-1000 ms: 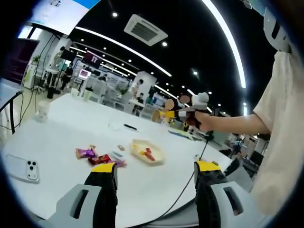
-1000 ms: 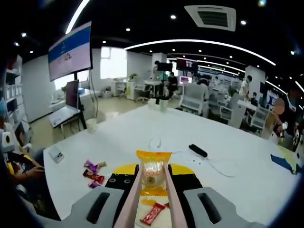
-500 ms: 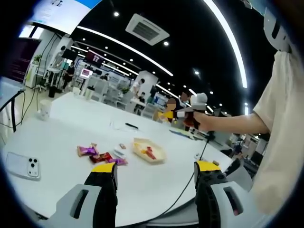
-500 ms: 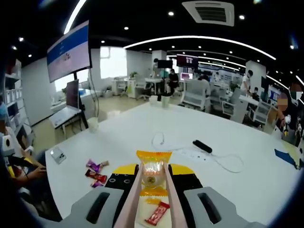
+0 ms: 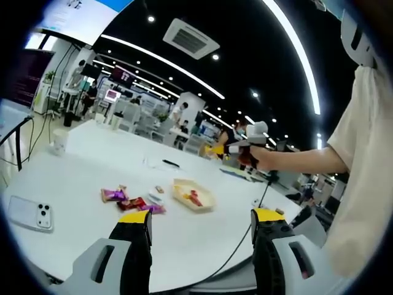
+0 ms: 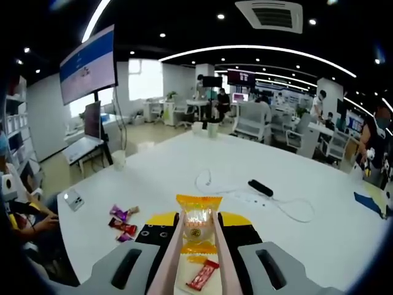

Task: Place the target food into the container with the food tongs after gripping and lifting it, then release it inside without dropping or visibly crushing the food.

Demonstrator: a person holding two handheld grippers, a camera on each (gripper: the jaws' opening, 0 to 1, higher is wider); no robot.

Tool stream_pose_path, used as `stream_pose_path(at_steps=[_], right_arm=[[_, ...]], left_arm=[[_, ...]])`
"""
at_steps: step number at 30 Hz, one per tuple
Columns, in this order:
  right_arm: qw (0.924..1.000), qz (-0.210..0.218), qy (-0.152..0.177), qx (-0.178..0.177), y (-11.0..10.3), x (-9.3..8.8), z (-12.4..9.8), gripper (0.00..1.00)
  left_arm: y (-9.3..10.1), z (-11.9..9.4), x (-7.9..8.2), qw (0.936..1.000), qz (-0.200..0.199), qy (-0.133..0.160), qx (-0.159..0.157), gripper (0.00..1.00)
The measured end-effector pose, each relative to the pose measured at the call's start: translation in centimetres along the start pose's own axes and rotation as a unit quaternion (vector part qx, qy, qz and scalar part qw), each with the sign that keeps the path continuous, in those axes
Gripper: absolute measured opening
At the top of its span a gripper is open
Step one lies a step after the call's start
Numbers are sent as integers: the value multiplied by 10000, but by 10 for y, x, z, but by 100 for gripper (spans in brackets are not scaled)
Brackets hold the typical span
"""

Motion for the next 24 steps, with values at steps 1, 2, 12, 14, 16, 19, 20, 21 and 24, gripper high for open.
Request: stream_pose_path(at_steps=[1, 2, 12, 14, 16, 19, 20, 21, 24], right_arm=[[10000, -16, -4, -10, 0, 0, 0, 24], [10000, -14, -5, -14, 0, 0, 0, 24], [10000, 25, -49, -84, 2, -4, -1, 24], [9999, 23, -51, -86, 2, -4, -1, 24], [9999, 52, -31, -107, 3, -4, -1, 24], [9999, 66, -23, -123, 3, -4, 0, 25], [9998, 46, -19, -184, 4, -5, 0, 25], [9998, 31, -8, -201, 4, -5, 1, 26], [9998, 103, -11, -181, 4, -6, 1, 26]], left_arm=[[0, 0, 0, 10000, -4, 8, 4, 65], [0, -1, 0, 10000, -13, 15, 11, 65], [-1, -4, 0, 10000, -15, 32, 40, 65], [-1, -4, 0, 10000, -17, 31, 41, 65], [-1, -4, 0, 10000, -9, 24, 41, 65], [-2, -5, 0, 10000, -10, 27, 54, 65], [-2, -6, 0, 10000, -13, 26, 62, 65], [-2, -6, 0, 10000, -9, 23, 70, 65], [-2, -7, 0, 10000, -16, 27, 87, 65]])
Point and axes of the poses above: the point that each gripper's makers call its tool centre point, and the gripper's own axes: z roughly forward along the fingers, y roughly to its right, x roughly out of its top, the point moved 8 cm from there along -z, roughly backward along the fingers, and after that the axes turned 4 degrees about y, right-handed, at the moved point
